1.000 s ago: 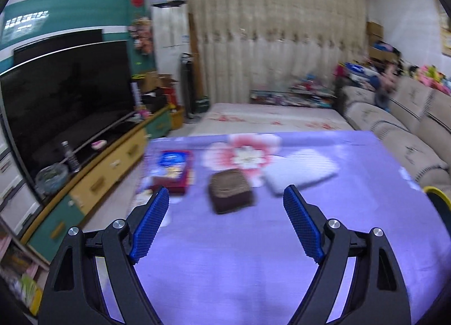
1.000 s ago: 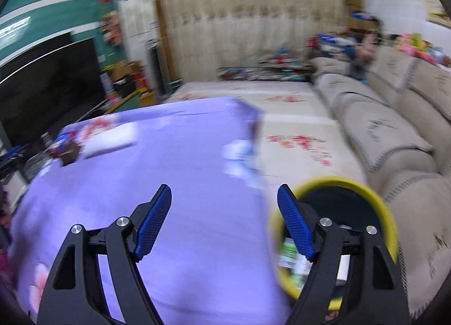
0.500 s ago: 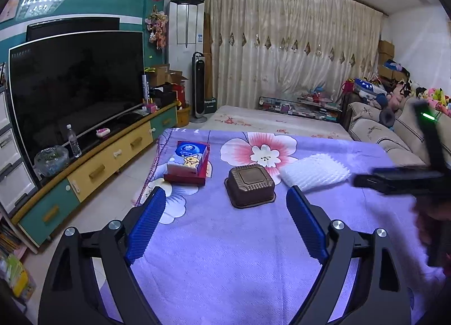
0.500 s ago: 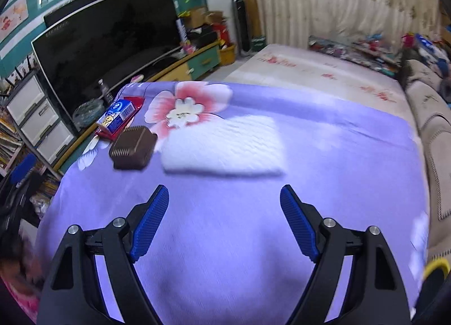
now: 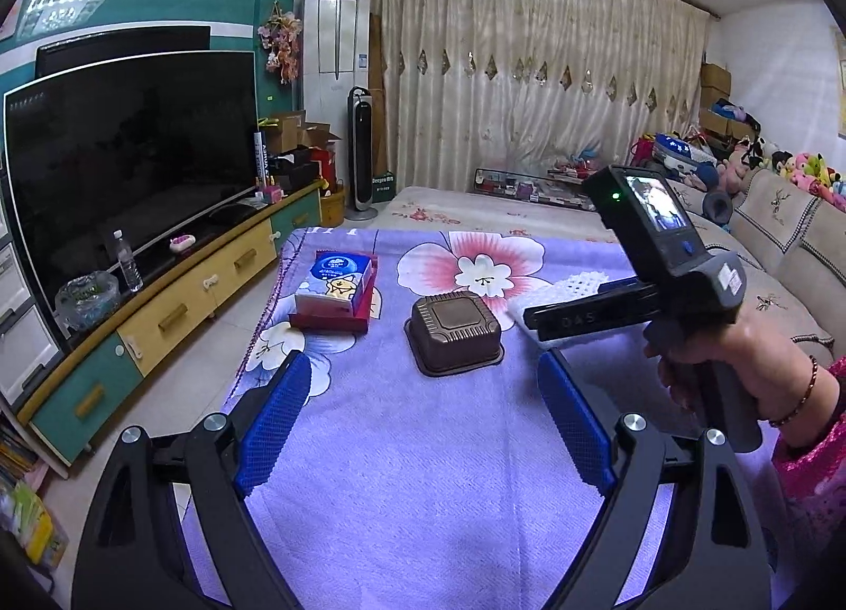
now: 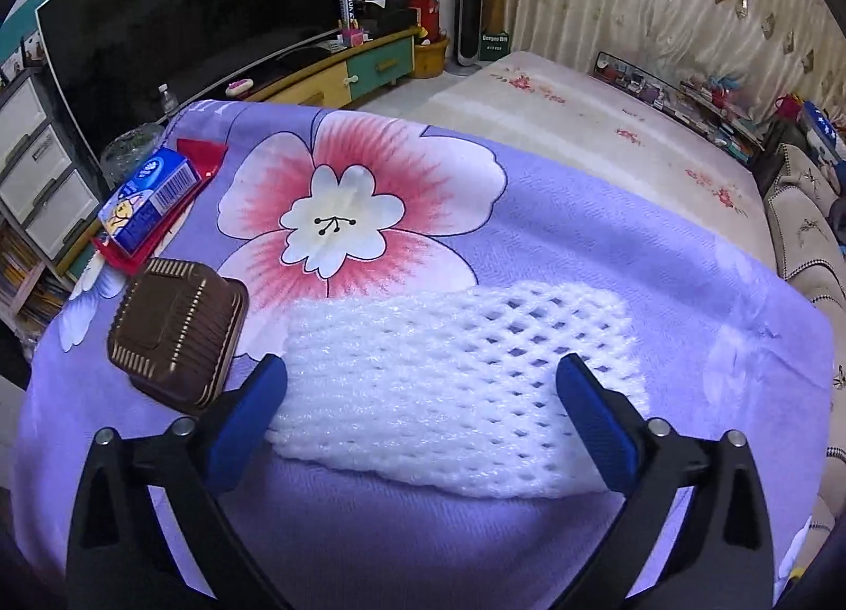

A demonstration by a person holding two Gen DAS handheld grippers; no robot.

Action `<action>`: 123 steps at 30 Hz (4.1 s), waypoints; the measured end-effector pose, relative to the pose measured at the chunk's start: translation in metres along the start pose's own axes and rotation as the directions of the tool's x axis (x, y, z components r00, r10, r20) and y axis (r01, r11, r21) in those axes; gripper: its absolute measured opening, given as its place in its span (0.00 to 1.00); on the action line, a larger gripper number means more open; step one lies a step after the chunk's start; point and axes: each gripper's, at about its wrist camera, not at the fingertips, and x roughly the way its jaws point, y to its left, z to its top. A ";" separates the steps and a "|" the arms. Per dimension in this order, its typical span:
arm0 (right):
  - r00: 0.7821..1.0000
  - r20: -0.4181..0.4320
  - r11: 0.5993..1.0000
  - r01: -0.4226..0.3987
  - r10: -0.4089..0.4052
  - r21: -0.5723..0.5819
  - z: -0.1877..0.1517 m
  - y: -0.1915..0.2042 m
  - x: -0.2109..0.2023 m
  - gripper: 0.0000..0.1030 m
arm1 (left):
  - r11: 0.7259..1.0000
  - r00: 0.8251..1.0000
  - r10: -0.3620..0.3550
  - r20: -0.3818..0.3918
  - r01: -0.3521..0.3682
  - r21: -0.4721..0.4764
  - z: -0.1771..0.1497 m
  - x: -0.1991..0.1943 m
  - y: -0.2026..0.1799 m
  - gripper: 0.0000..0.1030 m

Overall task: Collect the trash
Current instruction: 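Grasp the white foam net with the right gripper, then carry the foam net into the bin and open the right gripper, then grasp the brown square tin with the left gripper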

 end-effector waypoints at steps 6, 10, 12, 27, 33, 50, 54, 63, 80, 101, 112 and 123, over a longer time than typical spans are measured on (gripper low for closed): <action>1.000 0.009 1.000 0.005 -0.005 0.015 -0.001 0.002 0.002 0.89 | 1.000 1.000 -0.004 -0.004 0.004 0.002 -0.001 0.000 -0.003 0.84; 1.000 0.022 1.000 0.010 -0.010 0.020 -0.007 -0.001 -0.004 0.78 | 1.000 1.000 -0.005 -0.008 0.005 0.002 -0.001 0.000 -0.004 0.84; 0.999 0.031 1.000 0.011 -0.012 0.027 -0.010 -0.005 -0.010 0.65 | 1.000 1.000 -0.005 -0.007 0.005 0.002 -0.001 0.000 -0.004 0.84; 0.996 0.090 0.993 -0.006 -0.005 0.115 -0.057 -0.040 -0.063 0.24 | 1.000 1.000 -0.007 -0.007 0.007 0.003 -0.002 0.000 -0.004 0.84; 0.985 0.172 0.984 -0.026 -0.004 0.177 -0.095 -0.064 -0.122 0.24 | 1.000 1.000 -0.010 -0.003 0.010 0.011 -0.004 0.003 -0.006 0.84; 0.929 0.205 0.850 0.173 -0.309 0.498 -0.247 -0.202 -0.250 0.28 | 0.999 1.000 0.000 -0.014 0.001 0.044 -0.005 0.006 -0.013 0.84; 0.926 0.124 0.801 0.234 -0.356 0.551 -0.274 -0.233 -0.242 0.30 | 0.998 1.000 0.007 -0.012 -0.006 0.058 -0.006 0.007 -0.016 0.84; 0.928 0.020 0.749 0.288 -0.373 0.597 -0.309 -0.272 -0.215 0.41 | 0.998 1.000 0.014 -0.027 -0.013 0.066 -0.007 0.013 -0.017 0.84; 0.930 0.015 0.750 0.286 -0.367 0.597 -0.306 -0.276 -0.208 0.72 | 0.997 0.999 0.010 -0.031 -0.008 0.075 -0.008 0.014 -0.020 0.84; 0.926 0.115 0.788 0.234 -0.358 0.569 -0.314 -0.250 -0.240 0.78 | 0.995 0.989 0.088 -0.119 -0.082 0.054 0.008 0.024 -0.021 0.85; 0.932 0.184 0.815 0.163 -0.312 0.556 -0.320 -0.241 -0.255 0.79 | 0.998 0.957 0.062 -0.284 -0.061 0.012 0.036 0.104 -0.045 0.84; 0.940 0.184 0.829 0.148 -0.287 0.539 -0.323 -0.238 -0.252 0.79 | 0.984 0.914 0.144 -0.379 -0.174 -0.044 0.037 0.168 -0.038 0.76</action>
